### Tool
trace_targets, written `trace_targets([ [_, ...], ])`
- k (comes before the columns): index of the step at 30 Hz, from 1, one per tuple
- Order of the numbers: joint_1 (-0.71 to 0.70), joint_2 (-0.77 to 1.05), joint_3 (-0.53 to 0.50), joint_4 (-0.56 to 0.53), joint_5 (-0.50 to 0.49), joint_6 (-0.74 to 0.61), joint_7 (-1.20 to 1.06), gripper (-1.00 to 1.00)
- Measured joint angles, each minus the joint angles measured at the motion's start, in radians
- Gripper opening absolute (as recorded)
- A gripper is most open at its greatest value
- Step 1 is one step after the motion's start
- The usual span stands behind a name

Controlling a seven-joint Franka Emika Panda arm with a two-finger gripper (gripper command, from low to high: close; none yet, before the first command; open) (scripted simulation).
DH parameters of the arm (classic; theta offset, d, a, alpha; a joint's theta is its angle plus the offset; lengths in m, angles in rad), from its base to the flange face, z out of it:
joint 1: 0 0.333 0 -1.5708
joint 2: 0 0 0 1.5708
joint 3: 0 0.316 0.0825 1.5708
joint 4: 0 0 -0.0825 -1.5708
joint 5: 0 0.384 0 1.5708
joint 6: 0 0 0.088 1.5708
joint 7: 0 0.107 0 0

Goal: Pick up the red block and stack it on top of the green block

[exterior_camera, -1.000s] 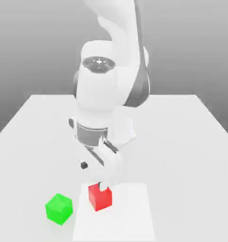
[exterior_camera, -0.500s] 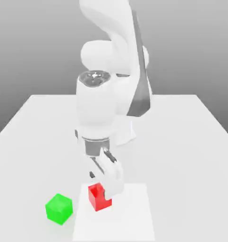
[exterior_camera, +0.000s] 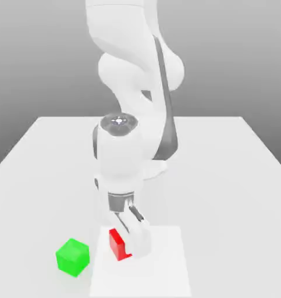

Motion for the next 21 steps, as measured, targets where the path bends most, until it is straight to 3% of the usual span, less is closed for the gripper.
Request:
trace_targets([
  [11, -0.097, -0.168, 0.148, -0.008, 0.208, -0.127, -0.148, -1.0],
  [21, -0.101, -0.248, 0.159, -0.039, 0.239, -0.201, -0.175, -1.0],
])
